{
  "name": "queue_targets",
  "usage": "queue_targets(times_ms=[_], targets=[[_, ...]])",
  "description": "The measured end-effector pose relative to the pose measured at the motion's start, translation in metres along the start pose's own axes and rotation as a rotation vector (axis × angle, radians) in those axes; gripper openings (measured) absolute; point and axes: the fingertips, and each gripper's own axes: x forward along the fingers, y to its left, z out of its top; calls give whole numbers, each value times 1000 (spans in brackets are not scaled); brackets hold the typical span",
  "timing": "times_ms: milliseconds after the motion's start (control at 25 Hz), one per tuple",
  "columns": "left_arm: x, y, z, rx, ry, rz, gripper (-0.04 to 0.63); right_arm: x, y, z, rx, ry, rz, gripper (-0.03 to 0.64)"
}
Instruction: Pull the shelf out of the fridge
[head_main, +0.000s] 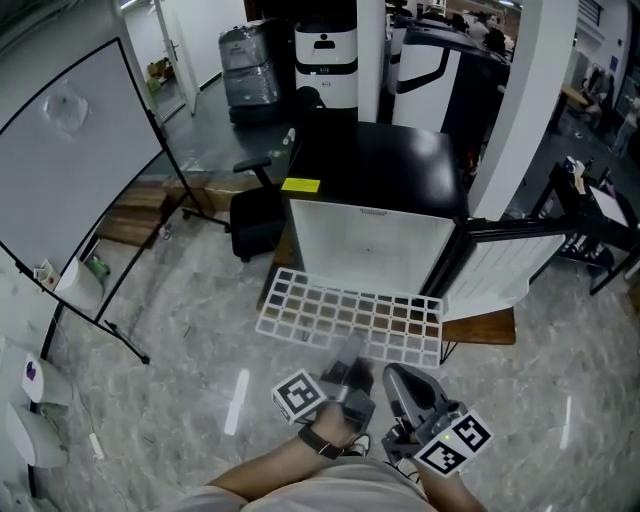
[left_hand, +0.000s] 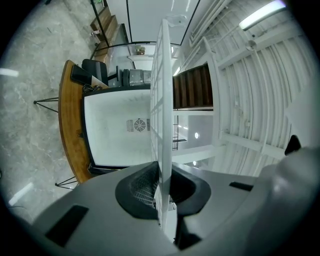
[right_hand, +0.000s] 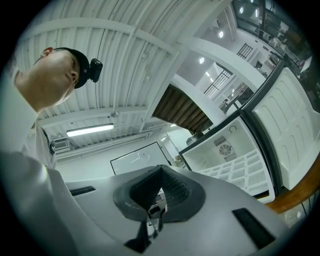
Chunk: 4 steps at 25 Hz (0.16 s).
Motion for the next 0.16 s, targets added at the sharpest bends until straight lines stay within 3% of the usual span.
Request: queue_targets(times_ms=[160], targets=[[-3,5,-9,21,1,27,25,-11,0,3,-3,-1,3,18]])
